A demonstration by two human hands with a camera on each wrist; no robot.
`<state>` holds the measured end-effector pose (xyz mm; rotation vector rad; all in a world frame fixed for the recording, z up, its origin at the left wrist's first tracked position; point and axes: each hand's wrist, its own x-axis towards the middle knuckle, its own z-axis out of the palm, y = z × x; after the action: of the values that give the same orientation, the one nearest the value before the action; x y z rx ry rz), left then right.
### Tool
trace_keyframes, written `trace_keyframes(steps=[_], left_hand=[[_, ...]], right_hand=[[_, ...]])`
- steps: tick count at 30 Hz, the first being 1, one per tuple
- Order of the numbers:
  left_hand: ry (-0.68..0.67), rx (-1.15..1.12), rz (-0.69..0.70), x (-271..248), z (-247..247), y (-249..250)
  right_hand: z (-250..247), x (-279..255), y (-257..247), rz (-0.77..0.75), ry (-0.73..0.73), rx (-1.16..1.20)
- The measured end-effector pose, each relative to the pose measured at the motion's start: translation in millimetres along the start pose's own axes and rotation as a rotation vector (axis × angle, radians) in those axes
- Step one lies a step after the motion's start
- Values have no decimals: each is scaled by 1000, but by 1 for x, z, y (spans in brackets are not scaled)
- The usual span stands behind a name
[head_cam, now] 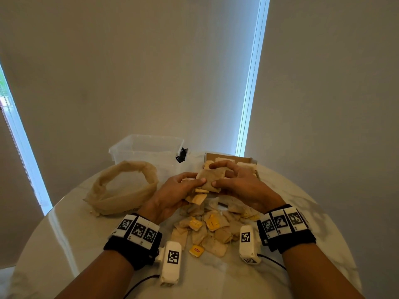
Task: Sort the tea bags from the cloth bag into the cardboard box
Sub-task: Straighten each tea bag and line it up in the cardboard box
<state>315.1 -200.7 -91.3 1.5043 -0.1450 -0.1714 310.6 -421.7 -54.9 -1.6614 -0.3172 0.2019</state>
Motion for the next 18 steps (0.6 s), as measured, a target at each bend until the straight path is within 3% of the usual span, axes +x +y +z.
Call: trace_keyframes(steps=[5, 18], left_hand=[[-6, -27, -14, 1, 0, -1], [-34, -32, -47, 6, 2, -2]], right_hand=[[-2, 0, 1, -34, 69, 5], [-5, 7, 12, 27, -19, 55]])
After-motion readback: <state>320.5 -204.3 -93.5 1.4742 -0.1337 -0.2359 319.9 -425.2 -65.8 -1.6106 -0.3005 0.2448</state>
